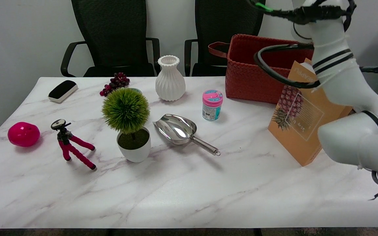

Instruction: Place the popcorn box into the brown storage basket.

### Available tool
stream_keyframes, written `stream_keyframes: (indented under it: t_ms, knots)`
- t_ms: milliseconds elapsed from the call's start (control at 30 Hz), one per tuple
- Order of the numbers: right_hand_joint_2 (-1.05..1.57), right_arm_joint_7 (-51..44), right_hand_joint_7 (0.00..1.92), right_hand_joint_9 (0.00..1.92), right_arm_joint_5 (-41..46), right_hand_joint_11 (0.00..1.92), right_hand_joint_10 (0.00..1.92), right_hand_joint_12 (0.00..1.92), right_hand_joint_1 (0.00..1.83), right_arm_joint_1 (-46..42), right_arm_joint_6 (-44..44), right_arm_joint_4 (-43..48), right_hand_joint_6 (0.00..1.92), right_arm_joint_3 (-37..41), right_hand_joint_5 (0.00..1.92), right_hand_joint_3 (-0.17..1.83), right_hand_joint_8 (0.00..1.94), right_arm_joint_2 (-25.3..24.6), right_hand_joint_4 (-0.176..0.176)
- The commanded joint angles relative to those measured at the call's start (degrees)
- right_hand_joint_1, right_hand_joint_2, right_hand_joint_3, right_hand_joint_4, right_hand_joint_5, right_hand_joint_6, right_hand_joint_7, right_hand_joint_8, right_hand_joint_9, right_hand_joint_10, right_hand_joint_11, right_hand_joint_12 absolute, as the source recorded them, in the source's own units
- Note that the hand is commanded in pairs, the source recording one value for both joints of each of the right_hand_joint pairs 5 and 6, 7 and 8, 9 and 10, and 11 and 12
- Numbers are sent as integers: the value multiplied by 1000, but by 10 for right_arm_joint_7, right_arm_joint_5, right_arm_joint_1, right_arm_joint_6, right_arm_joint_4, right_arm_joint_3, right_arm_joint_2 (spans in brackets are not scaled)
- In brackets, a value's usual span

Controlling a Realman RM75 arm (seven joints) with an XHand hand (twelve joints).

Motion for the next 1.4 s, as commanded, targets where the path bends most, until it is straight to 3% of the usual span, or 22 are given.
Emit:
stream_keyframes:
  t_ms: [33, 700, 1167, 1400]
  knots:
    - [317, -28, 1473, 1078, 20, 1665, 1078, 1665, 1088, 144, 3, -202, 763, -34, 763, 706, 1473, -20, 0]
    - [325, -22, 1484, 1129, -84, 1683, 1129, 1683, 1056, 243, 25, -431, 801, -34, 801, 768, 1484, -40, 0]
    - [347, -26, 1502, 1168, -119, 1690, 1168, 1690, 1050, 268, 25, -507, 834, -37, 834, 786, 1502, -55, 0]
    - [358, -25, 1509, 1174, -178, 1693, 1174, 1693, 1045, 274, 6, -548, 833, -38, 833, 782, 1509, -76, 0]
